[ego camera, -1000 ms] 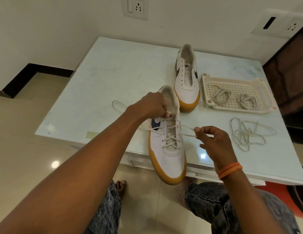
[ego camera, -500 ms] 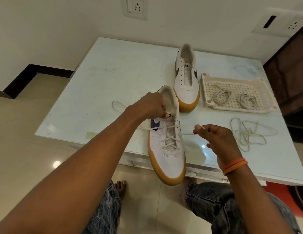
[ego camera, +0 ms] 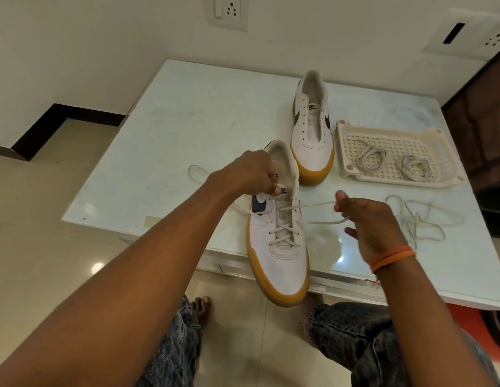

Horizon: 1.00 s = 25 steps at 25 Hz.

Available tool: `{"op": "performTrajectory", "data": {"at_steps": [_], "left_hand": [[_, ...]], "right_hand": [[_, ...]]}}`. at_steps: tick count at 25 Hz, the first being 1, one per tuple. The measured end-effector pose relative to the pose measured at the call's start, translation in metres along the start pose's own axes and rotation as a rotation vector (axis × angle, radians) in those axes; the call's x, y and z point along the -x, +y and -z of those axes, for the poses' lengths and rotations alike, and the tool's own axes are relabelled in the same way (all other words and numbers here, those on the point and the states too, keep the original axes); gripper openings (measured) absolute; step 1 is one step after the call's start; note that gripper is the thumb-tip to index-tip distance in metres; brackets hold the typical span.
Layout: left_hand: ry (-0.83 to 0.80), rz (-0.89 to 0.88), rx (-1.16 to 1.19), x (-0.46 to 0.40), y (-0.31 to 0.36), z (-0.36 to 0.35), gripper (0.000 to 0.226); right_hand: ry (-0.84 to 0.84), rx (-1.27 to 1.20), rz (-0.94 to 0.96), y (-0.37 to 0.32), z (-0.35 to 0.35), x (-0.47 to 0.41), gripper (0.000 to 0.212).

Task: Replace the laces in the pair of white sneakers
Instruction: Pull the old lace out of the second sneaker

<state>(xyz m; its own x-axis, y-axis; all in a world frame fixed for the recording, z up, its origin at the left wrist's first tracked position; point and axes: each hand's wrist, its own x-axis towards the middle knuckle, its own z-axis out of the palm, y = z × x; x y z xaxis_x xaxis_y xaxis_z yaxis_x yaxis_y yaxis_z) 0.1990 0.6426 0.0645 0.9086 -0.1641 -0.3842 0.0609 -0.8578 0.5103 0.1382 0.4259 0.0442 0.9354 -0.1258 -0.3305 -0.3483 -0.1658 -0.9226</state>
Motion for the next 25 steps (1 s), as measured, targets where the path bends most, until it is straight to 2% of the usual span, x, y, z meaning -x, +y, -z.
{"op": "performTrajectory", "data": {"at_steps": [1,2,5,7,9,10,11,13,18,20,21,23,25], "left_hand": [[0.001,0.0,-0.003,0.0,0.0,-0.001,0.033],[0.004,-0.001,-0.007,0.0,0.001,-0.001,0.033],[0.01,-0.008,-0.016,0.0,0.001,-0.002,0.032],[0.015,-0.008,-0.014,0.0,0.002,-0.002,0.032],[0.017,-0.003,-0.017,0.0,0.003,-0.002,0.033],[0.014,-0.002,-0.017,0.001,0.002,-0.002,0.033],[0.01,-0.004,-0.012,0.001,0.001,-0.001,0.033],[0.001,-0.011,0.004,0.001,0.0,0.0,0.031],[-0.003,-0.011,0.016,0.002,0.0,0.001,0.03],[-0.006,-0.012,0.013,0.001,0.0,0.0,0.03],[-0.005,-0.013,0.01,0.001,0.0,0.001,0.03],[-0.005,-0.013,0.002,0.001,0.001,0.001,0.031],[-0.002,-0.01,-0.001,0.002,0.002,0.0,0.031]], "right_hand": [[0.04,-0.011,-0.009,0.002,0.012,-0.002,0.026],[0.065,0.079,0.033,0.004,0.02,-0.004,0.026],[0.126,0.588,0.259,0.015,0.018,-0.011,0.038],[0.057,0.734,0.309,0.013,-0.01,-0.007,0.046],[0.006,0.818,0.352,0.01,-0.035,-0.004,0.027],[-0.001,0.826,0.349,0.007,-0.042,-0.001,0.018],[-0.016,0.808,0.337,0.008,-0.042,-0.001,0.018],[-0.045,0.771,0.298,0.011,-0.029,-0.006,0.026],[0.155,0.752,0.186,0.014,0.022,-0.021,0.03],[0.173,0.712,0.195,0.017,0.024,-0.021,0.025],[0.126,0.655,0.23,0.016,0.016,-0.021,0.021],[-0.022,0.553,0.298,0.015,-0.01,-0.014,0.031],[-0.085,0.638,0.366,0.016,-0.034,-0.008,0.03]]}}
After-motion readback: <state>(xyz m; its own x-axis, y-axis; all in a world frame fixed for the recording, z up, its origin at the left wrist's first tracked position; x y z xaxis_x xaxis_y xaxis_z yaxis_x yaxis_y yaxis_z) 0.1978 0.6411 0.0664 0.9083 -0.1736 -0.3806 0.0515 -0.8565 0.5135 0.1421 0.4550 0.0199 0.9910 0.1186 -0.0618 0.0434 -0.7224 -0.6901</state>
